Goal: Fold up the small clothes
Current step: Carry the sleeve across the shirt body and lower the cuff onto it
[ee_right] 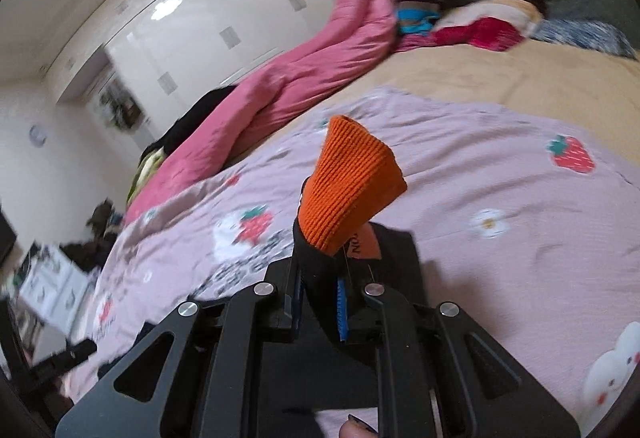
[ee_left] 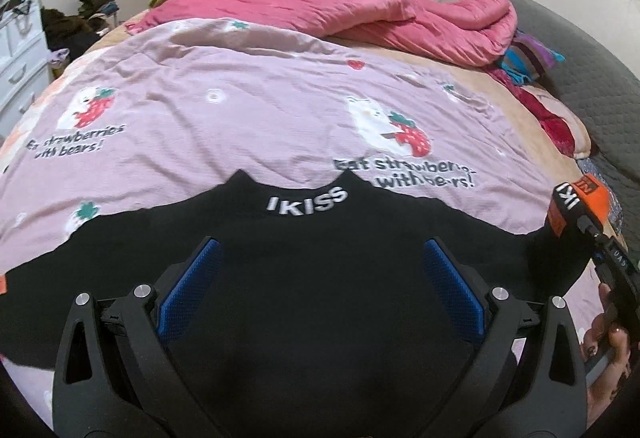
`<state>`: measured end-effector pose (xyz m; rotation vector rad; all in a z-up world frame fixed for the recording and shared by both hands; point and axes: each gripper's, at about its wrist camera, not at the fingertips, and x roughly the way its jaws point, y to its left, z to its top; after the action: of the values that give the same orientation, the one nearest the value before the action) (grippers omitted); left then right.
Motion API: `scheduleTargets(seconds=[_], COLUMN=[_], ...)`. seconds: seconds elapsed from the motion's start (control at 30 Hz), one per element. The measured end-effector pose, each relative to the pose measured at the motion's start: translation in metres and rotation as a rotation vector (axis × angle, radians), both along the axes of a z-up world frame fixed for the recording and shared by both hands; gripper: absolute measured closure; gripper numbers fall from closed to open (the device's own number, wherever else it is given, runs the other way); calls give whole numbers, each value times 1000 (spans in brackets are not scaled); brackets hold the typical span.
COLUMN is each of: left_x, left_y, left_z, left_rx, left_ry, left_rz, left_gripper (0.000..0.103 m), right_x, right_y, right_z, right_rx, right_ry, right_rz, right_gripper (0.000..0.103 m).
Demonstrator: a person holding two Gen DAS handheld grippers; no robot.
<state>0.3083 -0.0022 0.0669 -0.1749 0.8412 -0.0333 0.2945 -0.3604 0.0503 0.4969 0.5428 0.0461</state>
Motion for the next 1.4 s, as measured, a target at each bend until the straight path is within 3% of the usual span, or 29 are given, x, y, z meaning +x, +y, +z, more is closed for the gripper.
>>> scheduleTargets(seconds=[0.33,0.67,0.93,1.0,1.1,1.13,1.17,1.33,1.4], left_x=[-23,-37,-38,-39,-41,-42,-42,-43,-44], left_y=[51,85,102,103,102,101,100,84,74], left_z=[-11,-32,-46,-49,-59,-62,-65,-83,-92], left_rx=[-2,-96,-181,-204,-247,-266,-282,-321,-345], left_ry=[22,48,77,81,102,114,122,172,201], left_rz=[56,93,95,88,63,54,48,8,-24], left_gripper=[8,8,8,8,8,8,8,10,21], right_x=[-2,-4,-13,-16,-21,-25,-28,-43,-42], right_y=[95,162,206,215,227,231,234,233,224], right_z=[6,-6,-32,-38,-45,-46,-44,-33,-30], right_rx=[-76,-122,-163,-160,-141,-136,-136,-130,-141], right_ry=[-26,-9,32,37,58,65,62,41,44], right_rz=[267,483,591,613,679,704,722,751,722], right_gripper=[91,91,89,83,64,52,49,47,46])
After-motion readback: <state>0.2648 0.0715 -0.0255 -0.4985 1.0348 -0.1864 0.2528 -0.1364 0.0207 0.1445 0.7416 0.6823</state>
